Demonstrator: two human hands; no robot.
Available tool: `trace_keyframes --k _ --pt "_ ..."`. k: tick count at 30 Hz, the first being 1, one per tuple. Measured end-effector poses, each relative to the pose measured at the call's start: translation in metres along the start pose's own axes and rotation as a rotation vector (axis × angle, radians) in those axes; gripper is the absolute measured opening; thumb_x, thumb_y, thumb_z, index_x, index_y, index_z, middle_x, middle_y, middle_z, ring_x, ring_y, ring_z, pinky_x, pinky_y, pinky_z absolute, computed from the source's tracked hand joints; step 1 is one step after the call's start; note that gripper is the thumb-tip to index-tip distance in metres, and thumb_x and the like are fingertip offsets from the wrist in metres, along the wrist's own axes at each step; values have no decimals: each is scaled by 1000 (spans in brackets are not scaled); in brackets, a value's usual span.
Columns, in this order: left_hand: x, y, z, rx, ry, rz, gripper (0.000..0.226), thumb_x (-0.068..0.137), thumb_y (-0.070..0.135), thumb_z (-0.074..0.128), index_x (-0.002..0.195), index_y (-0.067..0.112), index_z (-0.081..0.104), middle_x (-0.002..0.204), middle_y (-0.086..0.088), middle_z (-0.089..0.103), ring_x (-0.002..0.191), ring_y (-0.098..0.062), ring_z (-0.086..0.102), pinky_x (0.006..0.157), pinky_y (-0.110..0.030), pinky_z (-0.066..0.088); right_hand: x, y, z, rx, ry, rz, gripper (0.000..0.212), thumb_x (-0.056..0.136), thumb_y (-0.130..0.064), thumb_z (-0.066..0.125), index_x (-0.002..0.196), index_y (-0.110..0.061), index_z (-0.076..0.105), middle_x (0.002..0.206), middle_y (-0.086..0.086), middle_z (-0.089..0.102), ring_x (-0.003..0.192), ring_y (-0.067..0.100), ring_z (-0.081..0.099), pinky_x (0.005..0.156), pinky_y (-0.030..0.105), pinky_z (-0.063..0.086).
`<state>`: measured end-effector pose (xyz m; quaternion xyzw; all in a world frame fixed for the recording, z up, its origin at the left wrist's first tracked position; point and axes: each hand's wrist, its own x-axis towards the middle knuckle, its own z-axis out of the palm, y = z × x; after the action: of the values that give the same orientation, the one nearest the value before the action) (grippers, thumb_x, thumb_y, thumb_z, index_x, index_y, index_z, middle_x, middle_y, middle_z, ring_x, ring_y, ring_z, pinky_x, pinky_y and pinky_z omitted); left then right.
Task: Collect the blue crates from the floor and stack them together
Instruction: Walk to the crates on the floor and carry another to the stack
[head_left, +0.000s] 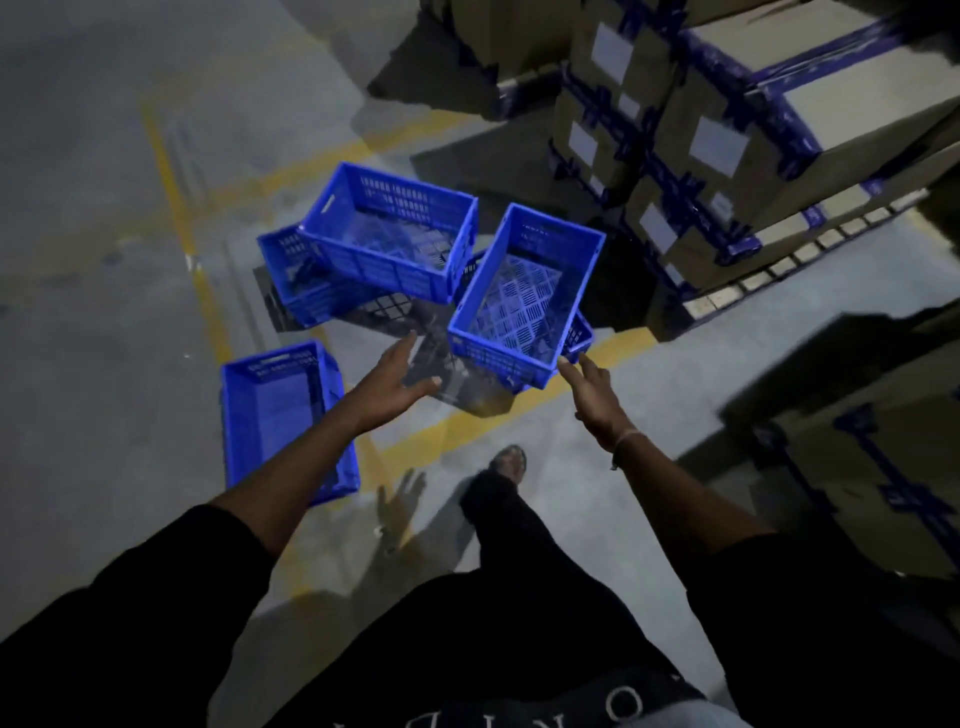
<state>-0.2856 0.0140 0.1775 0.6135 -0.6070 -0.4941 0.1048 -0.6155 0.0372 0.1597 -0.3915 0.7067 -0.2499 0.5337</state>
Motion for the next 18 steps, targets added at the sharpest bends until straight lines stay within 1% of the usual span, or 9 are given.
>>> trace_keyframes --k 2,5,8,10,11,13,15,16,18 --pt "51 9 -19 39 -20 17 99 89 66 62 163 37 4 171 10 2 155 -20 21 121 -52 32 37 -15 2 15 23 12 87 91 -73 49 160 -26 24 162 1 17 144 35 34 114 62 34" --pt "127 28 -46 104 -52 63 98 91 64 62 164 33 5 172 8 6 157 -19 16 123 -53 27 93 -36 1 38 62 49 92 88 -77 48 160 -26 24 163 1 15 145 37 34 113 63 36" --pt "196 50 -69 169 -130 107 92 96 53 62 164 30 5 172 6 4 157 -18 12 124 -49 24 137 -57 -2 79 105 61 90 84 -81 48 157 -32 32 160 3 22 139 37 40 109 63 40" --pt "239 65 -82 254 -175 157 89 98 51 61 164 31 5 172 6 4 157 -17 10 124 -48 24 157 -77 -3 111 158 77 102 74 -92 46 157 -33 32 160 3 23 141 36 39 110 62 40" --pt "257 75 -88 293 -196 187 89 98 49 60 164 30 4 172 5 4 157 -17 9 125 -49 23 165 -85 -4 118 173 86 103 74 -92 46 157 -32 33 161 2 23 143 35 38 112 61 39" --pt "291 96 -96 329 -230 257 86 100 41 61 164 24 6 171 5 6 156 -15 11 125 -44 22 175 -104 -5 141 202 87 78 90 -75 48 153 -31 39 157 3 27 140 33 41 112 58 40" --pt "322 116 -103 368 -270 333 83 101 31 63 163 18 10 168 5 12 153 -12 15 123 -33 21 187 -113 -4 184 240 90 56 100 -59 48 150 -35 42 146 3 33 134 34 45 110 55 43" --pt "340 122 -107 408 -299 365 84 100 32 64 163 16 11 168 1 13 154 -15 15 123 -34 20 193 -116 -3 203 258 99 53 101 -57 48 150 -35 42 143 4 34 133 34 46 110 50 44" --pt "377 133 -115 487 -357 387 91 96 47 62 164 15 10 171 -8 12 157 -21 13 126 -42 19 204 -122 0 227 289 139 55 103 -54 46 152 -33 39 147 6 33 134 32 44 104 35 38"
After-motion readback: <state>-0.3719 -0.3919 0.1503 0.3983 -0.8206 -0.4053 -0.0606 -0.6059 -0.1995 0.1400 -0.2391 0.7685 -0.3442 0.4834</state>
